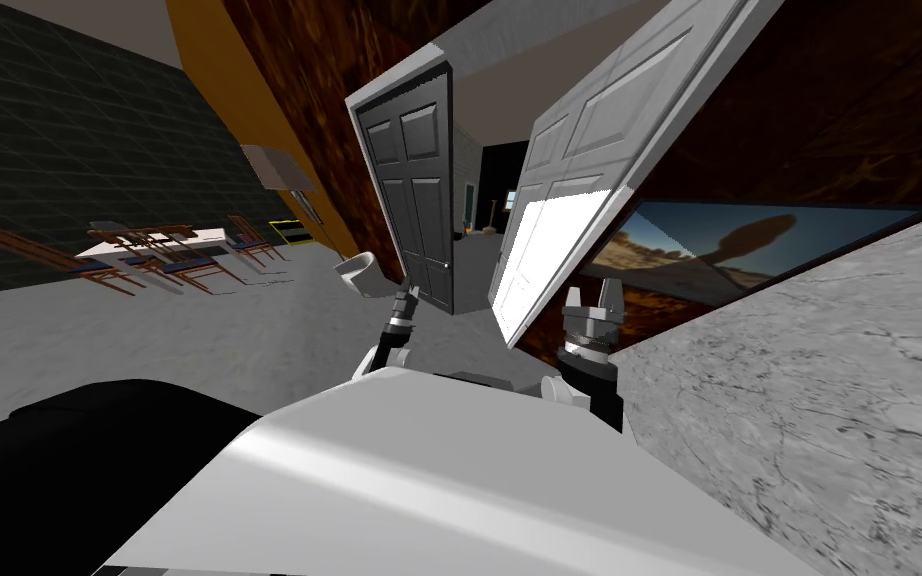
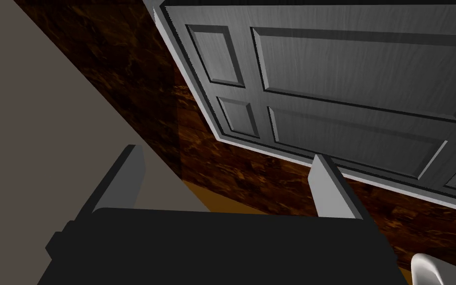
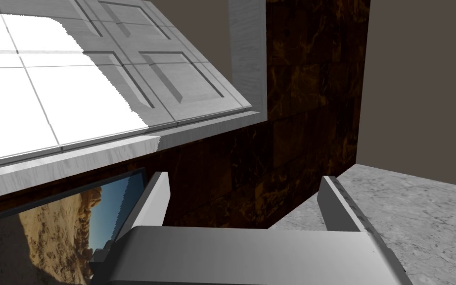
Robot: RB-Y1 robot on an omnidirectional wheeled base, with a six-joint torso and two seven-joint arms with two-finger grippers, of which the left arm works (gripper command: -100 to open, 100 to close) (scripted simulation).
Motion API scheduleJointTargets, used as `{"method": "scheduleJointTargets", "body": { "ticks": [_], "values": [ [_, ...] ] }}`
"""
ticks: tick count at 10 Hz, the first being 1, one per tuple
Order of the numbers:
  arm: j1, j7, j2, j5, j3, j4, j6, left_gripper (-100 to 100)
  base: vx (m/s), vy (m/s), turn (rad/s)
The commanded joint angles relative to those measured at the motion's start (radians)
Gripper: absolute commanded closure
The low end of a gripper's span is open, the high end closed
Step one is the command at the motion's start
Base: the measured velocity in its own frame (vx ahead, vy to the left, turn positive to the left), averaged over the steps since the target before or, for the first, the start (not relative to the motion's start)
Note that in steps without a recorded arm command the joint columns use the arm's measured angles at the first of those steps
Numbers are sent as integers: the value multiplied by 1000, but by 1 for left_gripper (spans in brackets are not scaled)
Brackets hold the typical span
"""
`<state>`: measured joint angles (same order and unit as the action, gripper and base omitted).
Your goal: Push the door open
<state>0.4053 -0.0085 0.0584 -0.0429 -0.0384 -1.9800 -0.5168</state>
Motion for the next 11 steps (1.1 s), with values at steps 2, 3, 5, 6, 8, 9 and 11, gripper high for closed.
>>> {"method": "scheduleJointTargets", "body": {
  "ticks": [2, 3, 5, 6, 8, 9, 11],
  "values": [
    [-19, 3, 11, 12, -6, 60, -16, -100, 101, 61, -53],
    [-29, 4, 14, 16, -10, 83, -21, -100, 92, 51, -39],
    [-48, 4, 19, 24, -17, 131, -30, -100, 103, 63, -54],
    [-57, 4, 22, 28, -20, 154, -35, -100, 84, 80, -47],
    [-77, 4, 26, 36, -27, 204, -45, -100, 93, 59, -53],
    [-87, 4, 28, 40, -31, 230, -50, -100, 94, 58, -46],
    [-107, 4, 32, 48, -39, 280, -60, -100, 81, 71, -55]
  ]
}}
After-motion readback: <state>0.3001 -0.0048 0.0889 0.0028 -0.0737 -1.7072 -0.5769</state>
